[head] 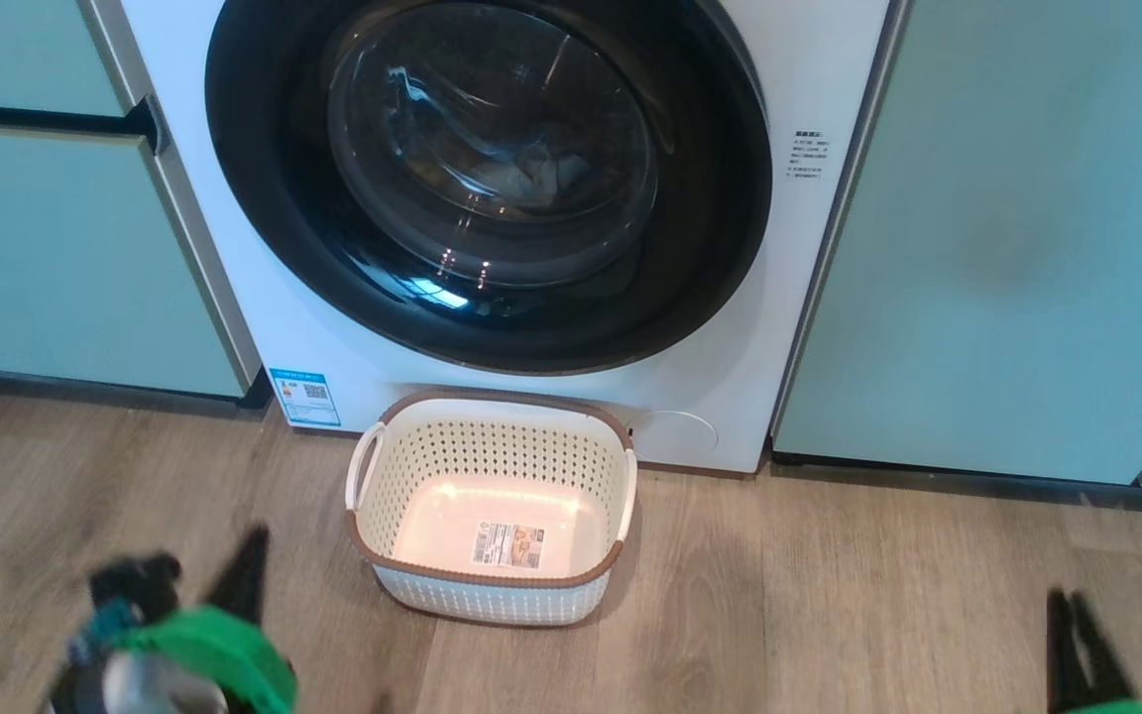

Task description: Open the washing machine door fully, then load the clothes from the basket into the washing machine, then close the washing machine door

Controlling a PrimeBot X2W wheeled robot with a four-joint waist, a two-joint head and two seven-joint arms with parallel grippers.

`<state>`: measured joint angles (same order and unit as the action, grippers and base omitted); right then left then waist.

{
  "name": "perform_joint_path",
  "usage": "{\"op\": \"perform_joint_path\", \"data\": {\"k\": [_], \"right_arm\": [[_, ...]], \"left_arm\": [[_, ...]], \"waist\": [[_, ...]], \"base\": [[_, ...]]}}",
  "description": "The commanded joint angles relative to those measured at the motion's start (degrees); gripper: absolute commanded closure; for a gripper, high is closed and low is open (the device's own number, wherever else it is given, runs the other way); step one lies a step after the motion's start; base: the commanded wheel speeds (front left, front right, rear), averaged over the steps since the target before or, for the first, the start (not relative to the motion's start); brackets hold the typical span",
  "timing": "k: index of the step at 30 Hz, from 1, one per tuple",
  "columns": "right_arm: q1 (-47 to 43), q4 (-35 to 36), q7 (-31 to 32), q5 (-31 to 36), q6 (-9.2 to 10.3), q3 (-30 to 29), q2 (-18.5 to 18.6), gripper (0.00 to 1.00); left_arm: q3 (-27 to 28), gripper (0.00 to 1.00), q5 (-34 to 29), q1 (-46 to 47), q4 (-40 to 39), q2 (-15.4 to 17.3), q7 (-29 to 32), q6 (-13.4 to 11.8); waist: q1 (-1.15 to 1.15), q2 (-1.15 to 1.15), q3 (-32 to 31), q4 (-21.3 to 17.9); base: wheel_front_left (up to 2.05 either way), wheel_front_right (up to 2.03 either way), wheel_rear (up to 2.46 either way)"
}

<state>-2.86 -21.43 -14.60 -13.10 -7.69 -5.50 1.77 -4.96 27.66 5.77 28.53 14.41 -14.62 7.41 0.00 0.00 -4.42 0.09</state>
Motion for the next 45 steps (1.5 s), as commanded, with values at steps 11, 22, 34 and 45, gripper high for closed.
{"op": "perform_joint_path", "data": {"k": [11,22,34,45], "right_arm": [[-0.26,-1.18,1.76,-5.98,0.01,0.01,-0.21,1.0],[0.54,-0.26,3.51,-12.96,0.03,0.01,-0.09,1.0],[1.42,0.56,5.34,-19.91,0.05,-0.08,0.04,1.0],[2.31,1.37,7.19,-26.86,0.07,-0.19,0.16,1.0]], "left_arm": [[0.34,1.0,4.86,-1.52,0.2,-1.88,1.68,0.0],[1.36,1.0,10.55,-1.37,-1.24,-2.8,3.5,0.0],[2.41,1.0,16.22,-1.19,-2.64,-3.72,5.33,0.01],[3.48,1.0,21.9,-1.0,-4.04,-4.63,7.19,0.02]], "waist": [[0.0,0.0,0.36,-0.01],[0.0,0.0,0.76,-0.02],[0.0,0.0,1.17,-0.02],[0.0,0.0,1.57,-0.03]], "base": [[0.0,0.0,0.0],[0.0,0.0,0.0],[0.0,0.0,0.0],[0.0,0.0,0.0]]}}
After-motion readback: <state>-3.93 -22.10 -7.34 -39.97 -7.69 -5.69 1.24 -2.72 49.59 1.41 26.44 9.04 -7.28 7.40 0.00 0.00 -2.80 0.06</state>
